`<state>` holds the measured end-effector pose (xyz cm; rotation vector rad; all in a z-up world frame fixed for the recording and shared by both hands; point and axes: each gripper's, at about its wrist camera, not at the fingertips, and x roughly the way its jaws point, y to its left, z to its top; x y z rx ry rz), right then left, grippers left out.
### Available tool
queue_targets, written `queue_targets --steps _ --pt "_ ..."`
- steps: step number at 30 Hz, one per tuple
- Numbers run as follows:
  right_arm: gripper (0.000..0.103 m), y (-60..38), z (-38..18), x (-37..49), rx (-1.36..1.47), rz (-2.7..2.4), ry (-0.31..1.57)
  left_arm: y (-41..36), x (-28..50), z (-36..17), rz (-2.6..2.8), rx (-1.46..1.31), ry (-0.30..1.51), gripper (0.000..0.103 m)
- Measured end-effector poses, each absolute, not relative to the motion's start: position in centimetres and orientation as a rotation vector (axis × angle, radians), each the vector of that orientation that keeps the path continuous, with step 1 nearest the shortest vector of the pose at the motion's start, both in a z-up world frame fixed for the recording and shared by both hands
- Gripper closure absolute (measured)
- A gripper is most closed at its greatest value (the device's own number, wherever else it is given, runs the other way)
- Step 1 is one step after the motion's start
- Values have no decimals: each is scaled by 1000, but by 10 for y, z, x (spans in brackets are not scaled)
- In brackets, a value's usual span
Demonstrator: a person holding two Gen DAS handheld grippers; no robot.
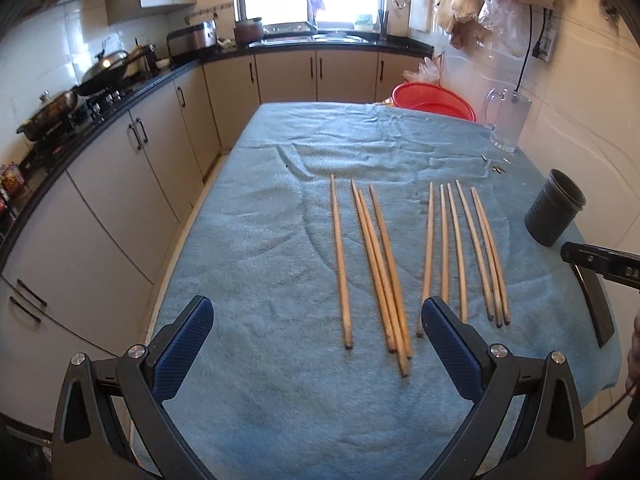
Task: Organize utensils
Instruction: 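Lower the open right gripper onto one wooden chopstick and close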
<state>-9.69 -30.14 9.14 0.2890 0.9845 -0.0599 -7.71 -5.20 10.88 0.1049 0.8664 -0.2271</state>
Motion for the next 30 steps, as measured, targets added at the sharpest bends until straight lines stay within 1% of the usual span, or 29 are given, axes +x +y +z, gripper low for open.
queue_targets --steps 7,13,15,16,17,19,21,23,25,26,27,29,30 --pt "47 -299 79 -62 307 -111 1039 -29 -42 101 -249 39 932 0" --pt "47 -308 70 -41 328 -172 1079 -35 -13 95 -308 42 977 1" --pt "56 -310 66 -33 346 -172 1087 -38 -2 92 -332 42 1006 9" --pt "58 -310 65 -30 343 -174 1094 -40 5 88 -351 32 1030 19" --pt "59 -310 63 -25 338 -177 1104 -40 11 85 -359 25 1052 26" --pt "59 -309 61 -16 339 -175 1120 -42 23 79 -377 11 1089 32" --pt "59 -310 57 -8 328 -185 1135 -43 33 73 -384 4 1111 34" --pt "60 -314 52 3 341 -191 1159 -45 43 69 -394 2 1128 46" --pt "66 -316 48 13 339 -196 1178 -47 54 63 -401 -4 1160 50" --pt "71 -317 46 20 340 -195 1193 -47 58 61 -402 -7 1169 56" --pt "76 -318 44 25 347 -190 1206 -48 62 58 -409 -10 1181 59" --pt "81 -319 39 37 346 -193 1234 -49 70 54 -412 -8 1203 60" --pt "82 -320 37 42 345 -196 1243 -50 73 52 -413 -9 1209 61"
